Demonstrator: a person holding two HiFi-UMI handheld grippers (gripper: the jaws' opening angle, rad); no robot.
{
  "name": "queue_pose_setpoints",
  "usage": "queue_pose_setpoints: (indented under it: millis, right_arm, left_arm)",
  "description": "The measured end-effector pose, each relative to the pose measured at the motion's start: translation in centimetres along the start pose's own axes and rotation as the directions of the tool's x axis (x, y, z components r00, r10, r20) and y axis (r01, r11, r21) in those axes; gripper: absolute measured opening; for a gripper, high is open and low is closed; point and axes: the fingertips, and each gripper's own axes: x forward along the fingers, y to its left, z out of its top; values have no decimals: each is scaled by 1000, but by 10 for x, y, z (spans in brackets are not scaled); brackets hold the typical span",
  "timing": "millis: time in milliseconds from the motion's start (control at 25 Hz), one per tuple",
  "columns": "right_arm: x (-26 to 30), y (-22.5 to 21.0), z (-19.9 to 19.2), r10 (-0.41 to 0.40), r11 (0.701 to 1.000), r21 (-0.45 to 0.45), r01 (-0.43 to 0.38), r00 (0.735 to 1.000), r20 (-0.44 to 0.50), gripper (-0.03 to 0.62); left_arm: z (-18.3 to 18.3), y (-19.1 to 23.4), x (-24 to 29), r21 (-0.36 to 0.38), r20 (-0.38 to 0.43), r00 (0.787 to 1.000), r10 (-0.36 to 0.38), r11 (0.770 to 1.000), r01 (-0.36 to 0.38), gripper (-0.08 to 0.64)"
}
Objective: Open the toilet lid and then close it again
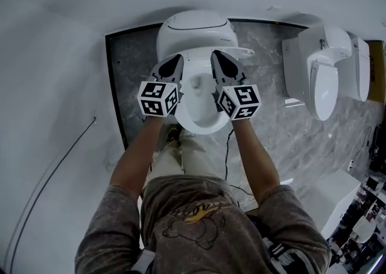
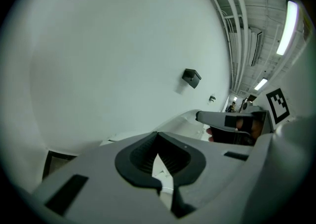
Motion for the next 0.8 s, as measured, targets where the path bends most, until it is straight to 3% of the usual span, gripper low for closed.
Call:
queue_pose_setpoints:
  millis: [320, 800]
  right_arm:
    - [17, -9, 4, 17, 1000, 5, -17, 1000, -15, 26]
    - [-1, -21, 30, -2, 1000, 7, 2, 1000, 22, 26]
  left_arm:
    - [19, 13, 20, 3, 18, 1000, 17, 1000, -17, 9]
    - [57, -8, 3, 40, 84, 996, 12, 999, -15, 9]
